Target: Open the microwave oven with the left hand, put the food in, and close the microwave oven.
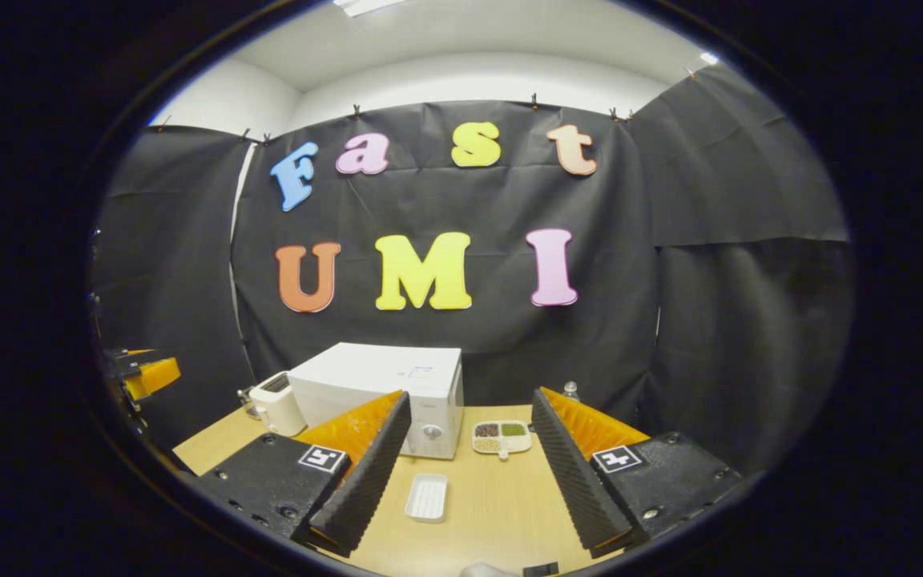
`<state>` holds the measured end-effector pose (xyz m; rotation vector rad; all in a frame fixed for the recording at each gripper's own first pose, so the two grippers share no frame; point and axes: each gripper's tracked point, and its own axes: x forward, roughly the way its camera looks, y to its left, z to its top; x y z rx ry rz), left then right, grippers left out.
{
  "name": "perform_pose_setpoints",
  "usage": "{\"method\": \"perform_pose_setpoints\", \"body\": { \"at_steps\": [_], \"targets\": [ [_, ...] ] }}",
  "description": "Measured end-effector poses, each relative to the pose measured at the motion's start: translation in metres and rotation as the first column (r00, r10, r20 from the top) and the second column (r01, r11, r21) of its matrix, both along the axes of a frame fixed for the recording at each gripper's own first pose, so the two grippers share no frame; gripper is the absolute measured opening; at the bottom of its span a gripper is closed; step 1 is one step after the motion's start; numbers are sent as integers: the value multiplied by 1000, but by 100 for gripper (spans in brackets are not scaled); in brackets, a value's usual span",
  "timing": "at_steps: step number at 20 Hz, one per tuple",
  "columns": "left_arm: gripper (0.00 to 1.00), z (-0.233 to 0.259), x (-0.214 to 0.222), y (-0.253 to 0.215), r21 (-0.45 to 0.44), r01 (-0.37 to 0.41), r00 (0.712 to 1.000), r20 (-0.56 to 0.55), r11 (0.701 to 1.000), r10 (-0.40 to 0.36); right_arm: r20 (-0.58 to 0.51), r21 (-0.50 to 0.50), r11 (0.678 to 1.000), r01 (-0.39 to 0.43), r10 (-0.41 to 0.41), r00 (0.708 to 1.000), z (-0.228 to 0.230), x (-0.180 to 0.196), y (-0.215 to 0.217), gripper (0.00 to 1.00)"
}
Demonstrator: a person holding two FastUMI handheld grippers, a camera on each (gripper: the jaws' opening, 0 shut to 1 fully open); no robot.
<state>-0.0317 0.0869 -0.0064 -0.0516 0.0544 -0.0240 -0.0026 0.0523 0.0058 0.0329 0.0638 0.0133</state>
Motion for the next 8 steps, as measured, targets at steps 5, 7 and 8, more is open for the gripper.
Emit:
{"method": "perform_pose_setpoints", "body": {
  "at_steps": [5, 7, 8],
  "targets": [
    [98, 6, -9, -2, 4, 2, 1000, 15, 1000, -2, 15, -2, 1000, 1, -1, 1000, 7, -9, 3, 97],
    [89, 4, -11, -2, 10, -4, 1000, 10, 1000, 4, 19, -5, 1000, 2, -1, 1000, 9, -11, 3, 91],
    [98, 3, -12, -4, 7, -4, 1000, 7, 1000, 4, 23, -5, 1000, 5, -4, 1000, 11, -12, 2, 91]
  ]
}}
